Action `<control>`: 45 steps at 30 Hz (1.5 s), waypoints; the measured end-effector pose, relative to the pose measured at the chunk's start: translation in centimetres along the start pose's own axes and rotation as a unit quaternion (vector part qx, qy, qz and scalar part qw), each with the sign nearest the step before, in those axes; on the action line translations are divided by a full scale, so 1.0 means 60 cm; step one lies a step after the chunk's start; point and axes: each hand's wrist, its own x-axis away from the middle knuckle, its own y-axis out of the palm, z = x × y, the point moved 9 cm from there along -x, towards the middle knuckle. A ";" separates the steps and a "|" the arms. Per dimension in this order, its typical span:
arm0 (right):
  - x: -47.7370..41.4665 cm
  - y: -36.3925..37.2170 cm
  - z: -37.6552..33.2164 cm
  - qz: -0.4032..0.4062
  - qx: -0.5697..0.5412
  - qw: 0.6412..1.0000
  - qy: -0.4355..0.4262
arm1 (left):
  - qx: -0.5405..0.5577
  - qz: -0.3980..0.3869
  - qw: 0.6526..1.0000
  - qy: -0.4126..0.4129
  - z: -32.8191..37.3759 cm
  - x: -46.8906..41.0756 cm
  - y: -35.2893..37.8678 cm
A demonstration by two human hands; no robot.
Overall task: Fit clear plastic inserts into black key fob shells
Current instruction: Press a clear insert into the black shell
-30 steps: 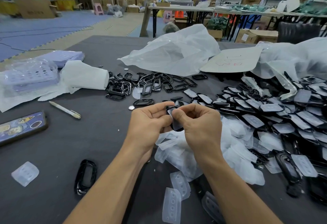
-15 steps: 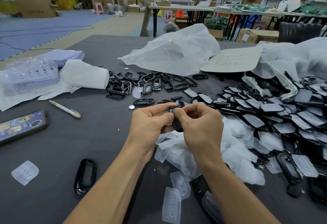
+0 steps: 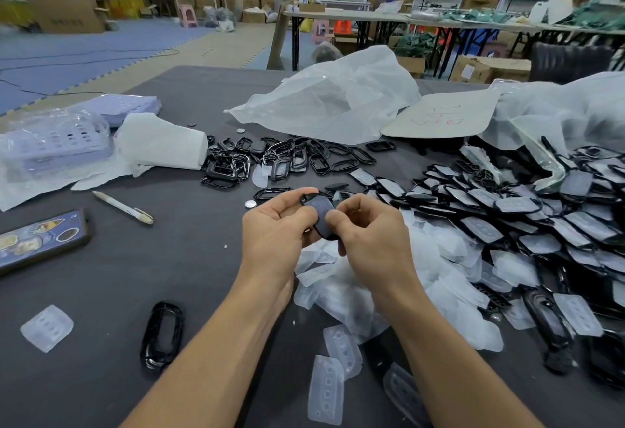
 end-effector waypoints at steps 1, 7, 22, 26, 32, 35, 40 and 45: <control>0.000 -0.002 0.000 0.003 0.000 1.000 -0.003 | -0.014 0.000 1.000 0.005 0.002 0.000 -0.001; -0.001 -0.011 -0.005 0.027 0.000 0.999 -0.018 | -0.034 0.020 0.999 -0.007 0.008 -0.002 -0.015; 0.000 0.001 -0.008 -0.014 -0.061 0.998 0.014 | -0.075 0.019 0.997 0.003 0.011 -0.001 -0.016; -0.003 0.001 -0.005 -0.016 -0.081 0.996 0.020 | -0.089 0.028 0.996 -0.011 0.007 -0.005 -0.021; 0.002 0.002 -0.017 -0.023 -0.081 0.996 -0.014 | -0.071 0.057 0.996 0.000 0.004 -0.007 -0.029; -0.002 0.000 -0.014 -0.021 -0.099 0.995 -0.001 | -0.137 0.034 0.989 0.037 0.015 -0.007 -0.023; -0.005 -0.001 -0.008 -0.032 -0.100 0.994 0.018 | -0.159 0.020 0.986 0.049 0.017 -0.012 -0.024; -0.005 0.001 -0.002 -0.032 -0.144 0.988 0.046 | -0.113 0.029 0.993 0.019 0.005 -0.017 -0.025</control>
